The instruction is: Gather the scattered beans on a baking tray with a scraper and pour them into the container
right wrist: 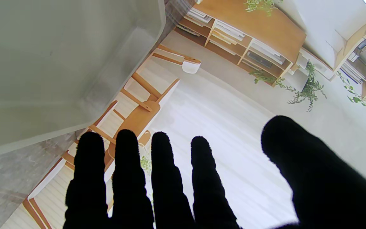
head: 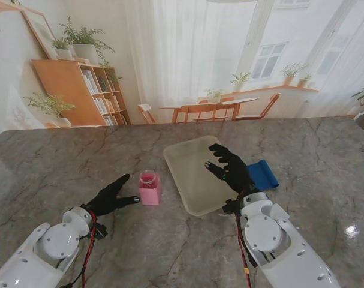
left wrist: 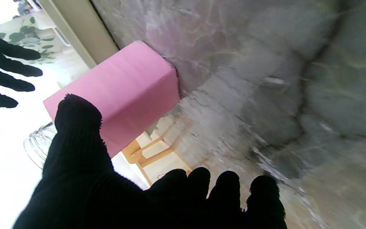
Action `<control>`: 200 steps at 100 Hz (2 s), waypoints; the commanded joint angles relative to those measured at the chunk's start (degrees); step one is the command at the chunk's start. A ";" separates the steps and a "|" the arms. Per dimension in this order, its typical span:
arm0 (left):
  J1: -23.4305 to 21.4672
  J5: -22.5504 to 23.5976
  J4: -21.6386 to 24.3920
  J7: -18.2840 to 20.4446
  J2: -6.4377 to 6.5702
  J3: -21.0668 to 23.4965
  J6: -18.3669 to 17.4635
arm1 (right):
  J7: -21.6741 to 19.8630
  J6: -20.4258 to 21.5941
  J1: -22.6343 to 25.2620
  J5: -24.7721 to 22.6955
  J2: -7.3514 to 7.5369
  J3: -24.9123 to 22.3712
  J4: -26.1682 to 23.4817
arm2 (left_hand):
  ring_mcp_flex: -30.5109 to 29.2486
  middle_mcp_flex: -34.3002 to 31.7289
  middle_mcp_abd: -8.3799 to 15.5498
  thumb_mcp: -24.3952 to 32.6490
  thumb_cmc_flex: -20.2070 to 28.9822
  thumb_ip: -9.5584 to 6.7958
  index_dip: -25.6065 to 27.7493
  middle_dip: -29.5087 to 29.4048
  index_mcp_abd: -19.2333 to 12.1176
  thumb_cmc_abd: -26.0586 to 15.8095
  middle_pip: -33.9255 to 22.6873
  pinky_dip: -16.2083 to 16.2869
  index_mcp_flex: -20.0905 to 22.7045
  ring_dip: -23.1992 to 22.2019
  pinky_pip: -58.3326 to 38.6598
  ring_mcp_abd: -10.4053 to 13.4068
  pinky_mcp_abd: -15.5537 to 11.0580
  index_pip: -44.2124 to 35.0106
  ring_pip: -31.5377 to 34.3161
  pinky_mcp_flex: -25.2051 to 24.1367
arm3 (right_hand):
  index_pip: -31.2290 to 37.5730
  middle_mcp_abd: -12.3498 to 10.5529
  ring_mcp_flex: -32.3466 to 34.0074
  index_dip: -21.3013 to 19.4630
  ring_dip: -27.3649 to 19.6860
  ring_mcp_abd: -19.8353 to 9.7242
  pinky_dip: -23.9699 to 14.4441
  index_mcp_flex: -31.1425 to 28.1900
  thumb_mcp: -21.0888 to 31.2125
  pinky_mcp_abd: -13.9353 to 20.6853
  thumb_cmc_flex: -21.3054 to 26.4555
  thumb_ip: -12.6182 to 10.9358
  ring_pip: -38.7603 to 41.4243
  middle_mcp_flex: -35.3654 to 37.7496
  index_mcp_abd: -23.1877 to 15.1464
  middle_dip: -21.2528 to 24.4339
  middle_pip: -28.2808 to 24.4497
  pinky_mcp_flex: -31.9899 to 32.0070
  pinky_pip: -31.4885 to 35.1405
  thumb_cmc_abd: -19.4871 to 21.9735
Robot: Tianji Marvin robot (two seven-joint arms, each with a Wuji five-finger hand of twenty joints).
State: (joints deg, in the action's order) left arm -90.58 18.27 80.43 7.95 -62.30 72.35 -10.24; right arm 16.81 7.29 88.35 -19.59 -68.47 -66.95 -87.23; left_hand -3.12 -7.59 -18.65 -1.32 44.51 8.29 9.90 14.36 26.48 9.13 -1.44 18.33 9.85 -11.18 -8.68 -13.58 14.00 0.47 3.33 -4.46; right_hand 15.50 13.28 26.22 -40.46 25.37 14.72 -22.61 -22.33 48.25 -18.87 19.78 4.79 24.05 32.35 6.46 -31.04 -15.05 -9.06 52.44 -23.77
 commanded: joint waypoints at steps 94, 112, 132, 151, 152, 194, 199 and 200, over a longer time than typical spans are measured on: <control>12.55 -9.11 -17.90 5.90 -0.80 -8.95 -14.49 | 0.84 -3.08 -0.49 2.28 -1.11 1.16 0.47 | 1.50 2.47 0.90 1.40 -2.24 -5.84 -10.95 -3.49 -2.47 3.01 1.60 -2.10 -1.83 -0.78 -1.86 -0.46 -1.11 2.64 -1.19 1.41 | 1.12 -1.06 2.80 -0.71 1.81 -1.45 -3.04 -2.57 0.70 -0.79 1.32 -1.22 3.12 3.44 0.47 -2.26 -1.50 -1.97 2.80 0.22; 14.39 -10.22 -20.34 5.35 -1.27 -11.24 -16.68 | 1.21 -3.48 -0.56 2.07 -1.19 1.21 0.53 | 0.59 2.27 1.94 3.43 -2.47 -5.65 -9.88 0.10 -3.71 4.33 0.82 -2.24 -1.82 -1.58 -7.07 0.27 -1.46 1.73 1.22 1.43 | 1.26 -1.12 3.11 -0.73 2.01 -1.47 -3.25 -2.86 0.74 -0.81 1.38 -1.22 3.66 3.81 0.64 -2.48 -1.89 -2.28 3.34 0.25; 15.92 -12.24 -22.24 6.69 -1.47 -13.55 -17.84 | 1.79 -4.18 -0.37 2.20 -1.35 1.07 0.25 | -1.48 -0.30 3.06 28.70 -12.79 -2.58 -3.84 1.71 -5.20 11.24 -0.78 -4.11 -1.96 -1.80 -13.22 0.95 -1.85 0.18 2.98 1.29 | 1.40 -1.09 3.34 -0.74 2.20 -1.49 -3.45 -3.16 0.76 -1.02 1.54 -1.22 4.20 4.18 0.77 -2.73 -2.36 -2.53 3.88 0.32; 17.34 -14.50 -25.37 5.64 -2.63 -15.54 -18.84 | 1.78 -4.55 -0.36 2.15 -1.34 1.06 0.21 | -4.63 -3.65 3.62 30.41 -12.46 -2.65 5.10 3.95 -6.64 12.52 -2.12 -3.41 -2.15 -3.54 -17.91 0.68 -1.45 -1.14 4.39 2.29 | 1.48 -1.16 3.58 -0.73 2.32 -1.52 -3.55 -3.38 0.67 -1.05 1.62 -1.20 4.62 4.48 0.85 -2.90 -2.75 -2.76 4.29 0.47; 17.40 -14.70 -25.52 5.60 -2.70 -15.61 -18.88 | 1.77 -4.57 -0.36 2.14 -1.34 1.06 0.21 | -4.82 -3.85 3.68 30.50 -12.36 -2.66 5.40 4.03 -6.90 12.63 -2.19 -3.39 -2.10 -3.59 -18.04 0.68 -1.51 -1.22 4.46 2.41 | 1.50 -1.20 3.59 -0.73 2.32 -1.56 -3.55 -3.45 0.68 -1.05 1.65 -1.20 4.64 4.48 0.90 -2.91 -2.76 -2.77 4.31 0.47; 18.61 -20.13 -28.78 4.68 -4.93 -18.28 -19.51 | 2.82 -6.51 0.06 2.36 -1.65 0.58 -0.48 | -13.95 -13.47 8.12 32.50 -0.47 -3.85 46.12 8.36 -18.02 15.46 -4.98 0.41 0.87 -6.35 -27.24 3.76 -3.66 -14.76 7.09 7.68 | 1.90 -1.14 4.19 -0.80 2.77 -1.59 -3.69 -4.33 0.54 -1.36 2.21 -1.22 5.99 5.31 1.32 -3.38 -3.92 -3.26 5.45 0.74; 18.47 -20.19 -28.72 4.09 -5.12 -18.19 -19.27 | 2.90 -6.63 0.09 2.34 -1.67 0.53 -0.53 | -17.10 -16.79 10.00 32.53 2.28 -3.94 50.21 9.65 -19.99 15.52 -6.14 1.64 4.22 -7.11 -29.86 5.06 -4.51 -17.92 7.95 9.75 | 1.92 -1.15 4.23 -0.80 2.80 -1.64 -3.66 -4.36 0.48 -1.33 2.21 -1.23 6.12 5.31 1.29 -3.41 -4.03 -3.28 5.54 0.82; 18.45 -20.18 -28.72 3.96 -5.16 -18.17 -19.24 | 2.92 -6.66 0.10 2.34 -1.67 0.52 -0.54 | -17.68 -17.42 10.32 32.47 2.77 -3.97 51.08 9.97 -20.17 15.53 -6.36 1.88 4.63 -7.26 -30.36 5.29 -4.63 -18.53 8.05 10.10 | 1.90 -1.23 4.32 -0.79 2.82 -1.57 -3.66 -4.32 0.47 -1.32 2.21 -1.23 6.17 5.32 1.28 -3.42 -4.06 -3.29 5.55 0.79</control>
State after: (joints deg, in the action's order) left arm -70.71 -3.00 52.40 11.89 -65.75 55.17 -30.61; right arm 20.21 0.80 88.22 -17.41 -69.94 -66.31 -87.50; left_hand -15.29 -21.96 -11.56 29.27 41.07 9.00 56.75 22.68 10.52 23.97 -6.09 12.70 11.23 -15.79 -6.63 -7.89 -1.38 -14.44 6.70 -7.51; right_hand 16.86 13.28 30.14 -40.47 27.07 14.72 -25.40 -25.74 48.26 -19.95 22.03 4.79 29.39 36.89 7.77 -33.24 -17.80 -11.93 56.65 -23.80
